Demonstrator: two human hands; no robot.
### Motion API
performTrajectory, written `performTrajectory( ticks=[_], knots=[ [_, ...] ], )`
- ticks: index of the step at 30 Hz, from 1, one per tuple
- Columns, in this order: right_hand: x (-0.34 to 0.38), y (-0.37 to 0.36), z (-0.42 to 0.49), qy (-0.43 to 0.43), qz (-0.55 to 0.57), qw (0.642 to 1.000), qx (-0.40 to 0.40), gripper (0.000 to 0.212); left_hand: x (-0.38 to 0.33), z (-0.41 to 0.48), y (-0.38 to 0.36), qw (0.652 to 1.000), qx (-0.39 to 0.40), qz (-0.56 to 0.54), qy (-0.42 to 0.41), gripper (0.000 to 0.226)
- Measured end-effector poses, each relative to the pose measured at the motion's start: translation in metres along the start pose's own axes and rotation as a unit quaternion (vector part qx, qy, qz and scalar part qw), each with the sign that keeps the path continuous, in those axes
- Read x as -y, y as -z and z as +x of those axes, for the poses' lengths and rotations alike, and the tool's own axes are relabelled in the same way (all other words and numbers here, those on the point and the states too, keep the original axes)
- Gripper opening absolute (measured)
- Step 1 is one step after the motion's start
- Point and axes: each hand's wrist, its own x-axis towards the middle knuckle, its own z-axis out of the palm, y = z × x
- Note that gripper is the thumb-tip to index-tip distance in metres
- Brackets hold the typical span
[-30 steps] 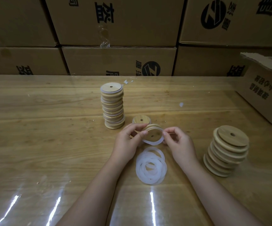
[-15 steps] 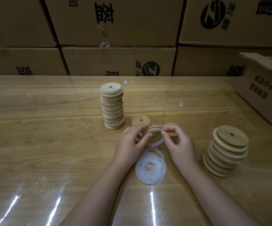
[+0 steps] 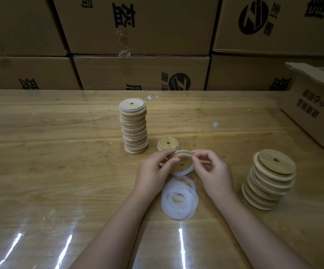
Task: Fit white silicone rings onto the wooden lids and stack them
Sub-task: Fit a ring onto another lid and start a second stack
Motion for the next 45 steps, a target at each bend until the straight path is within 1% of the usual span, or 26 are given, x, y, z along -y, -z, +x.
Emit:
performTrajectory(
  ticks=[3,10,15,23,26,30,33,36,37,41,45],
  knots=[
    [-0.0025,0.0002,0.0009,-0.016,0.006,1.0,-0.003,0.014,0.0009,0.0004,-0.0005,1.0,0.002,0.002,0.006,0.023],
    [-0.0019,0.0003,0.0019,-0.049,0.019,0.999,0.004,0.023,0.0008,0.0006,0.0001,1.0,0.0,0.011,0.022,0.022],
    [-0.0036,0.0009,0.0017,-0.071,0.007,0.997,0.023,0.024,-0.0006,0.0007,0.001,1.0,0.003,0.007,0.026,0.022],
    [-0.0036,-0.0007,0.0017,-0.047,-0.003,0.999,-0.01,0.025,-0.0052,0.0001,0.0015,1.0,0.007,0.006,0.024,0.025],
    [-0.0054,0.0004,0.002,-0.058,0.002,0.998,0.002,0.025,-0.005,0.0002,0.0018,1.0,0.006,0.007,0.03,0.025],
    [-0.0083,0.0013,0.0034,-0.082,0.004,0.996,0.035,0.02,-0.0033,0.0003,0.0023,0.999,0.002,0.006,0.043,0.024],
    [-0.0088,-0.0001,0.0032,-0.077,0.002,0.996,0.037,0.02,-0.0012,0.0004,0.0021,0.999,-0.002,-0.005,0.044,0.021],
    [-0.01,-0.0006,0.0025,-0.068,0.019,0.997,0.013,0.026,0.0001,0.0005,-0.0002,0.999,0.015,-0.022,0.044,0.018],
    [-0.0103,-0.0006,0.0023,-0.062,0.022,0.998,0.007,0.027,0.0002,0.0002,-0.0011,0.999,0.018,-0.026,0.04,0.019],
    [-0.0101,-0.0014,0.0011,-0.021,0.013,1.0,0.001,0.033,-0.0019,-0.0009,-0.0016,0.999,0.015,-0.028,0.002,0.037],
    [-0.0102,-0.001,0.0015,-0.02,0.026,0.999,-0.001,0.031,-0.0018,-0.0004,-0.0005,1.0,0.001,-0.022,-0.014,0.031]
  ],
)
